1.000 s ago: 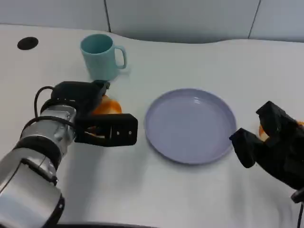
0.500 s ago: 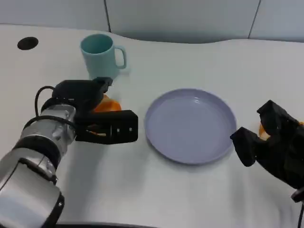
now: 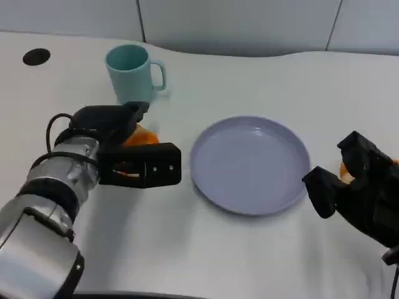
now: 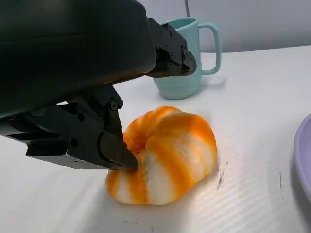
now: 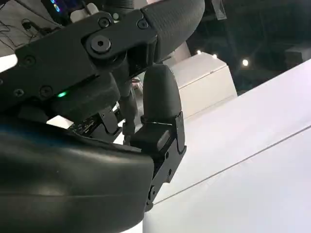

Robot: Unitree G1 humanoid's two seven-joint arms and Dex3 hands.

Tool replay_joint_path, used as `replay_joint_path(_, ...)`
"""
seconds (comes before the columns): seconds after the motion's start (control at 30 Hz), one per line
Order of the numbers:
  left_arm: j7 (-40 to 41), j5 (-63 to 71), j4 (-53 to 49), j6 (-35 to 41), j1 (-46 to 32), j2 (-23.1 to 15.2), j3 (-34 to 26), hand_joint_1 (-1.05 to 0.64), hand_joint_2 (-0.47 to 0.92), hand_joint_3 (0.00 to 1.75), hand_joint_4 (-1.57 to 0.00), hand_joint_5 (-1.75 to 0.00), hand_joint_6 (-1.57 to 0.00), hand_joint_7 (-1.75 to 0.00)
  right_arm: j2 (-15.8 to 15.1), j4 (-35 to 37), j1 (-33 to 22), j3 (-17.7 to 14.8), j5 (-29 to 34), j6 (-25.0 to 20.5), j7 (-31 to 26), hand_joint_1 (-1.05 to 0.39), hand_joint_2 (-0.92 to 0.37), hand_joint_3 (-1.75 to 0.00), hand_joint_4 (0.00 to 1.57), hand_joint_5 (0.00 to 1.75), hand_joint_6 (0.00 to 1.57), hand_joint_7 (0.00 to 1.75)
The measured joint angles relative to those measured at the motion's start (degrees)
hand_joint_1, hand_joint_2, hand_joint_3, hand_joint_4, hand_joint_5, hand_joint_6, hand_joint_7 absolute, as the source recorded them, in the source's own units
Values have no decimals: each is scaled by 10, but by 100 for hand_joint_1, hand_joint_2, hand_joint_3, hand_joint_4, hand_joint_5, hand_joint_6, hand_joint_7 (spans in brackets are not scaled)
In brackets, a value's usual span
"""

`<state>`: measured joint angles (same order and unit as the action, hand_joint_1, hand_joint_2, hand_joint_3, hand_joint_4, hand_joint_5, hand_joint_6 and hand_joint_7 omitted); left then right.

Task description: Grasp the bread from the table and place it into the plate.

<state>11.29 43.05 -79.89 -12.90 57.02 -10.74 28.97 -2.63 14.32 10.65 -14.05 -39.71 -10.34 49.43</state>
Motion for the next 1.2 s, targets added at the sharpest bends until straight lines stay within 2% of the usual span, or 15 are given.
replay_joint_path(0.2,0,0,0,0,0,0,-1,17,88,0,-93,-92,-125,-5,0,0,0,0,0,0,0,-41,-85,-1,88,175,68,174)
replay_joint_path(0.23,0,0,0,0,0,0,-1,17,88,0,-92,-98,-126,-6,0,0,0,0,0,0,0,-41,-85,-1,88,175,68,175)
replay_joint_path(0.27,0,0,0,0,0,0,-1,17,87,0,-85,-118,-126,-11,0,0,0,0,0,0,0,-41,-85,-1,88,175,67,175)
replay_joint_path(0.37,0,0,0,0,0,0,-1,17,87,0,-81,-124,-117,-18,0,0,0,1,0,0,0,-41,-85,0,87,175,67,174)
replay_joint_path(0.5,0,0,0,-1,0,0,-1,17,86,0,-88,-115,-120,-21,0,0,0,1,0,-2,0,-41,-84,0,87,175,67,173)
replay_joint_path(0.57,0,0,0,-1,0,0,0,14,86,0,-89,-98,-114,-13,0,0,0,1,0,-2,0,-41,-84,0,87,175,68,173)
replay_joint_path(0.6,0,0,0,-1,0,0,0,15,86,0,-84,-123,-115,-24,0,0,0,1,0,-2,0,-41,-84,0,87,175,67,174)
replay_joint_path(0.63,0,0,0,-1,0,0,0,16,86,0,-77,-144,-94,-73,0,0,0,1,0,-2,-1,-41,-84,0,87,175,67,174)
replay_joint_path(0.7,0,0,0,-1,0,0,1,16,86,0,-73,-155,-75,-114,0,0,0,1,0,-2,-4,-41,-84,0,87,175,67,175)
replay_joint_path(0.83,1,1,0,-1,0,0,2,12,82,0,-78,-155,-75,-124,0,-1,0,1,0,-2,-8,-41,-84,0,87,175,67,175)
replay_joint_path(0.93,6,8,0,-1,0,0,4,5,81,0,-69,-170,-66,-139,0,-1,0,1,0,-2,-8,-40,-84,0,87,175,67,175)
replay_joint_path(0.97,6,8,0,-1,0,0,4,-8,83,0,-57,-146,-64,-115,0,-1,0,1,0,-2,-8,-40,-84,0,87,175,67,175)
replay_joint_path(1.07,-2,9,0,2,0,0,4,-28,87,0,-61,-77,-85,-23,0,-1,0,1,0,-2,-8,-41,-84,0,88,175,68,175)
replay_joint_path(1.17,-24,9,0,7,0,0,6,-41,90,0,-68,-25,-78,-3,0,-1,0,3,0,-1,-8,-42,-85,0,87,175,67,175)
replay_joint_path(1.2,-32,10,0,9,0,0,7,-43,91,0,-69,-18,-76,-2,0,-1,0,3,0,1,-7,-42,-85,0,87,175,66,175)
